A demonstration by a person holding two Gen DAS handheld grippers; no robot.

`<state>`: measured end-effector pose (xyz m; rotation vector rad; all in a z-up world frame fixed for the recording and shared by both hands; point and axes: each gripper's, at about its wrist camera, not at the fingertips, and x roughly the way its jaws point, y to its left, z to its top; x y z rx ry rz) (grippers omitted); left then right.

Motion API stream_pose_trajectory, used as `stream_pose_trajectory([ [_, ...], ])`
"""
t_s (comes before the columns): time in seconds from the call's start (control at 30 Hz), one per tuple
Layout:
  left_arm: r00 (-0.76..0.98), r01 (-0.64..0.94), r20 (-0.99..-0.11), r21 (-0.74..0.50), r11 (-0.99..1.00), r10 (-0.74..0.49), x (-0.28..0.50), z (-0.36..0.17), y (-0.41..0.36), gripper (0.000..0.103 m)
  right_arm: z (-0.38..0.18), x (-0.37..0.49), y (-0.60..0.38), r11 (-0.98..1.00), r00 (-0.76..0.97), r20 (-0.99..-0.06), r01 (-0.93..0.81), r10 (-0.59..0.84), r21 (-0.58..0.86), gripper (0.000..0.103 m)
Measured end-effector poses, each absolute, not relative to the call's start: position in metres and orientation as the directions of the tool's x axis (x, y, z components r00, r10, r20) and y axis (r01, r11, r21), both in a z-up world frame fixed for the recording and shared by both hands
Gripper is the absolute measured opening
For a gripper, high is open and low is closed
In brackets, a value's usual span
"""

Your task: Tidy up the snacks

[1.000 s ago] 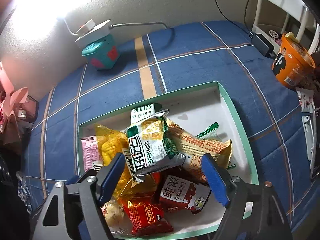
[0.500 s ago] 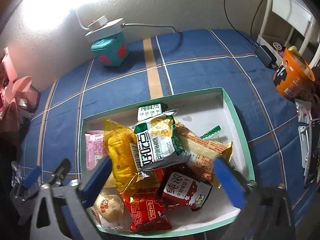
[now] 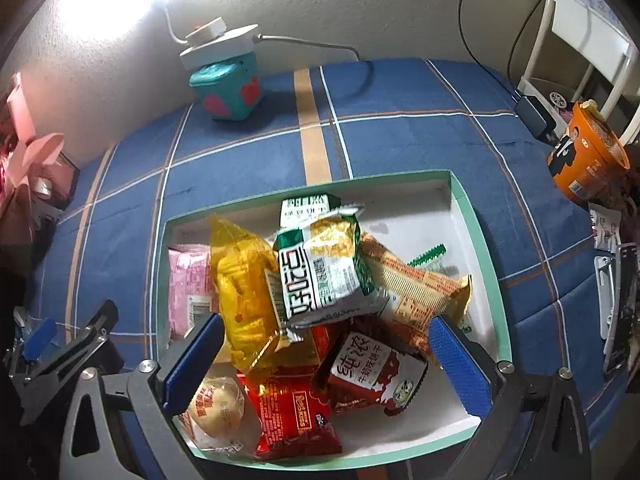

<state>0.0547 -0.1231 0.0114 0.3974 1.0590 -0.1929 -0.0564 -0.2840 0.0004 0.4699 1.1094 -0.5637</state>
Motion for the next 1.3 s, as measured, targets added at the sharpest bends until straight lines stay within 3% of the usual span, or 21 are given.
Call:
stream_pose_trajectory([
  [0.83,0.448,0.320,-0.894,0.174,0.931,0.013,0.012,0.021,-0.070,0.093,0.013,-0.108,-0.238,0.782,0.435,-0.879,0.609,-0.193,0.130,0.103],
  [1.3,0.487,0.329,-0.873,0.225,0.917,0.040,-0.012,0.022,-0.043,0.093,0.006,-0.135,-0.222,0.774,0.431,-0.880,0.619,-0.197,0.130,0.101],
])
